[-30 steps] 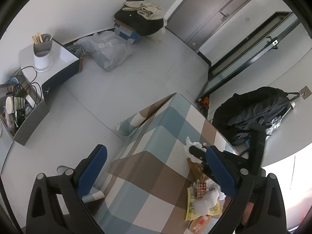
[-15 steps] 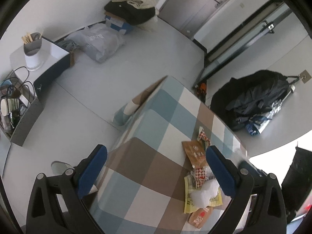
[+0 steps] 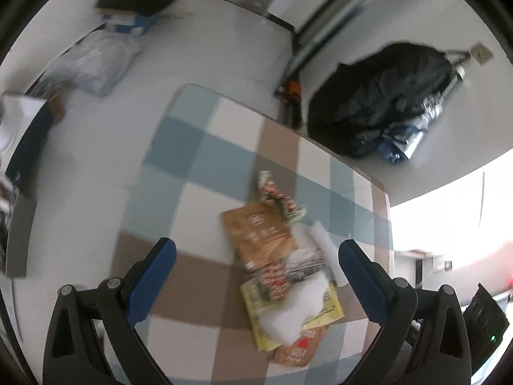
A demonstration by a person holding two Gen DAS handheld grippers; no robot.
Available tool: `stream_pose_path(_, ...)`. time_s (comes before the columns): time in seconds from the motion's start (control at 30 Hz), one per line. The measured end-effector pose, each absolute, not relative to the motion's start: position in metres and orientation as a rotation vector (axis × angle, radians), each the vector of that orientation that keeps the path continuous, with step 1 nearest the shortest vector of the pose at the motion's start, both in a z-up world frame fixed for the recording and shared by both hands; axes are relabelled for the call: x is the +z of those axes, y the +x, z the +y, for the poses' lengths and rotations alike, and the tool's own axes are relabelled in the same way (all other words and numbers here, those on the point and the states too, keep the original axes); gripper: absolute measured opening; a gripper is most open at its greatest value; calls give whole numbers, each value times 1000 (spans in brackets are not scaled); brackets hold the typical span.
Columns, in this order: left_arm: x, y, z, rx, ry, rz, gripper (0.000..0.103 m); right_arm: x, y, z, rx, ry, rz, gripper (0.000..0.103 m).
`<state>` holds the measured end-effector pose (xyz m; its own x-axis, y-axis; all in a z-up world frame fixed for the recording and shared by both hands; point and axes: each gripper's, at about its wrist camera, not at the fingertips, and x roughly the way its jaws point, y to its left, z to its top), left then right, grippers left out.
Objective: Collect trash
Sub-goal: 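Grasp the red-white wrapper with the left tool while the right tool holds tissues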
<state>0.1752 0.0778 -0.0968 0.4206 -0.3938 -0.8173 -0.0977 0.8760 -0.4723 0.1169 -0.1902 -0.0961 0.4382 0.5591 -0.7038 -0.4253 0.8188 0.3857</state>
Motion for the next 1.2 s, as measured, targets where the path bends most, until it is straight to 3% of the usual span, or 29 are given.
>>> stream_pose_path(0.4,-117,235,30,-189,-294,1295,99,-103,92,-248,558,265,899,19)
stream_pose_path(0.63,-132,250,27,-91,-250,1345,90,-113,99,-259,550,321,911,19)
stream_pose_path(0.7,-139,252,25,-72,-227,1376,75,-115,101,-260,553,330,910,19)
stream_pose_path(0.83,-135,249,21,-66,-200,1369,68,-116,101,-265,553,352,911,19)
stream_pose_path(0.93,-134,247,16,-28,-145,1379,51,-116,101,-267,554,358,912,19)
stream_pose_path(1.0,-133,246,13,0,-104,1383,25,-116,101,-267,557,358,908,19)
stream_pose_path(1.03,-133,246,13,-3,-103,1386,19,-115,100,-267,558,359,905,19)
stream_pose_path(1.2,-128,242,12,12,-127,1376,10,-114,99,-269,557,360,894,19)
